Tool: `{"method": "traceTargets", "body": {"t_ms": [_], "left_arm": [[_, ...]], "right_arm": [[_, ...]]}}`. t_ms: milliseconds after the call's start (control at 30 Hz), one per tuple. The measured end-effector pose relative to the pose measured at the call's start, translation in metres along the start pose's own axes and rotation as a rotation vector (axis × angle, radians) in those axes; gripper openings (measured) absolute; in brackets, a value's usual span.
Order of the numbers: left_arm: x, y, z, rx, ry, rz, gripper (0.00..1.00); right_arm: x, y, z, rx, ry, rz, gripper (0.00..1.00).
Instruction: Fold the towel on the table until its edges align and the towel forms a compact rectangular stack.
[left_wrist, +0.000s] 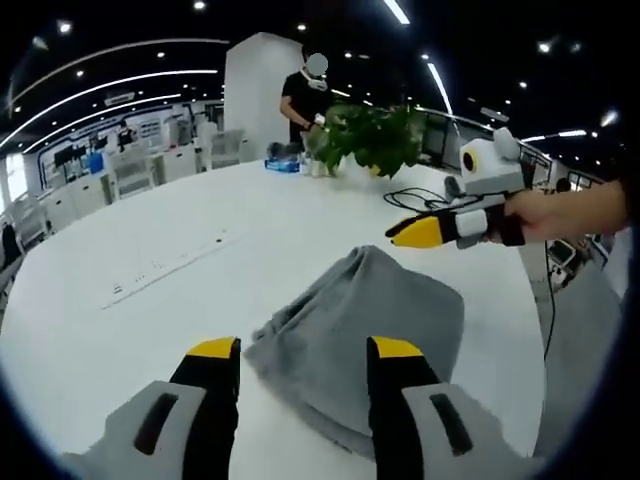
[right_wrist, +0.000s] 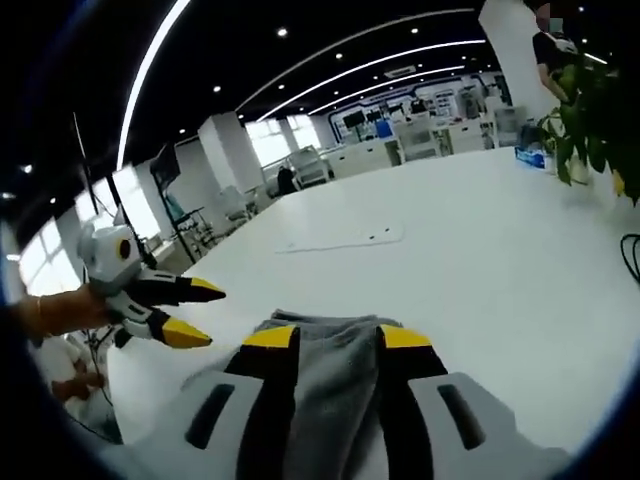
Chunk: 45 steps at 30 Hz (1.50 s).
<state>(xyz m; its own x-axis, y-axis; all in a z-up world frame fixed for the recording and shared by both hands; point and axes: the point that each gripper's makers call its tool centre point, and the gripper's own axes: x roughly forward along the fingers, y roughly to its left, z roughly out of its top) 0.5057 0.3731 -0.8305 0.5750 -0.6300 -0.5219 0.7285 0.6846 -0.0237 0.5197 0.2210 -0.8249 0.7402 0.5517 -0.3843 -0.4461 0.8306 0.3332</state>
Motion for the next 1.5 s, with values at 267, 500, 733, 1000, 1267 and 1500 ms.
{"method": "traceTargets", "body": {"t_ms": [267,500,733,1000,1267,1500], "left_arm": [[-0.029,-0.013,-0.001,0.032,-0.025,0.003,0.64],[-0.050,-0.031,-0.003,0.046,-0.044,0.002,0.72],[-0.070,-0.043,-0.010,0.041,-0.054,0.011,0.75],[-0.090,-0.061,-0.030,0.053,-0.042,0.020,0.77],[-0.106,-0.081,-0.050,0.042,-0.020,0.007,0.77],[-0.117,-0.092,-0.059,0.055,-0.013,0.005,0.77]], "right_arm": [[-0.029,0.011,-0.005,-0.066,0.002,0.015,0.41],[-0.050,0.026,-0.013,-0.076,-0.004,0.020,0.50],[-0.069,0.041,-0.019,-0.099,-0.010,0.031,0.55],[-0.091,0.053,-0.035,-0.105,-0.013,0.026,0.57],[-0.114,0.063,-0.059,-0.088,0.013,0.010,0.57],[-0.131,0.072,-0.071,-0.083,0.005,-0.004,0.57]]}}
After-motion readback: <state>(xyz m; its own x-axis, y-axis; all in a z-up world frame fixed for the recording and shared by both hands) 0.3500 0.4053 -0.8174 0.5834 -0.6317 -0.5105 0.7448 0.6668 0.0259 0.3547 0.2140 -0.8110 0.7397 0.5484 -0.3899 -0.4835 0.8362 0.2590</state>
